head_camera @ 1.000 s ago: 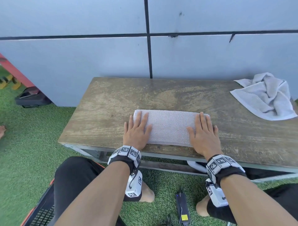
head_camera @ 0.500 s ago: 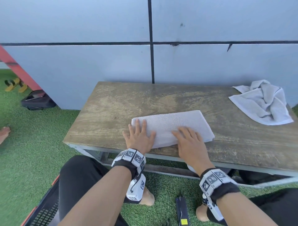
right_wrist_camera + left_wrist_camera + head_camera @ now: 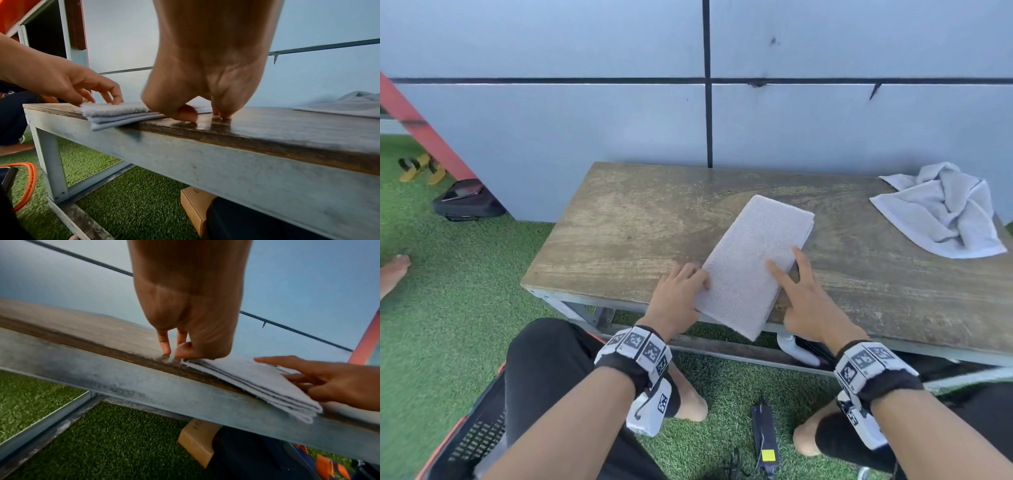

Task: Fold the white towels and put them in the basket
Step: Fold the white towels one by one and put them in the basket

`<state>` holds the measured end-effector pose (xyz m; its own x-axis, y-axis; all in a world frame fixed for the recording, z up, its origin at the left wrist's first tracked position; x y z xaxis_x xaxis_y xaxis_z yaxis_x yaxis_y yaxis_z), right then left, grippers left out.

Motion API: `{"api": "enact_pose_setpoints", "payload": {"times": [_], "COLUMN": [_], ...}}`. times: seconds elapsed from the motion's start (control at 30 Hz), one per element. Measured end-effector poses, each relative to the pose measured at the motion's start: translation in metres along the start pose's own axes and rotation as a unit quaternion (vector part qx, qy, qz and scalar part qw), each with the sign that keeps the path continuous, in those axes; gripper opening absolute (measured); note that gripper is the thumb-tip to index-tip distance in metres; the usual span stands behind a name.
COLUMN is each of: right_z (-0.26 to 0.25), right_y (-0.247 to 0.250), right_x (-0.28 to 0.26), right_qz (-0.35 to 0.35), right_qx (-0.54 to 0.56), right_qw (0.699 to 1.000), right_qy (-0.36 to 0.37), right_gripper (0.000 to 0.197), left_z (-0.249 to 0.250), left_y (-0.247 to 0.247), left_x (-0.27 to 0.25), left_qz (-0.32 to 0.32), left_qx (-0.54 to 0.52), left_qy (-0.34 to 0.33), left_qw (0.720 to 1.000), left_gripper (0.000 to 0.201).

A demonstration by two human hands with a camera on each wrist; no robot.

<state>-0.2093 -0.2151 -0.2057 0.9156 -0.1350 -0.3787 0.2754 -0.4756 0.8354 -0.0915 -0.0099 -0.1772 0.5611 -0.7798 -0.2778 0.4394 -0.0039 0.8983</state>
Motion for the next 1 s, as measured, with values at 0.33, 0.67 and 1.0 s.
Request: {"api": "enact_pose_setpoints", "payload": {"times": [0.33, 0.67, 1.0], "right_z": [-0.008, -0.009, -0.012], "right_y": [-0.021, -0.022, 0.015], "right_x": [0.000, -0.015, -0.034], "right_qz": [-0.069, 0.065, 0.139], "right_qx": [-0.134, 0.031, 0.189], "right_qw": [0.989, 0.997, 0.968], "right_qy": [-0.014, 0.020, 0.087], "right_gripper": [0.127, 0.050, 0.039], "left_z": [0.008, 0.008, 0.023], "left_y": [0.002, 0.007, 0.028], "left_x": [0.002, 0.003, -0.004], "left_qz": [-0.059, -0.107, 0.049], "left_qx": [0.036, -0.019, -0.271], "left_qy": [-0.009, -0.055, -0.106], "left_qw": [0.998, 0.992, 0.956], "left_gripper": [0.083, 0.064, 0.012]}}
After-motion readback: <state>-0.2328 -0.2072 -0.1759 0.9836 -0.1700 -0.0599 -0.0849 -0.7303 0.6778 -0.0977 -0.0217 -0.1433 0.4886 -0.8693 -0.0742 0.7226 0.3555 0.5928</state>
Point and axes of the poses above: each hand's wrist, its own x-axis towards the middle knuckle, its own y-axis out of the back of the hand, z = x × y, the point moved 6 cm from there along x, towards the middle knuckle, and after that the axes turned 12 degrees about -z, right-handed, at the moved point
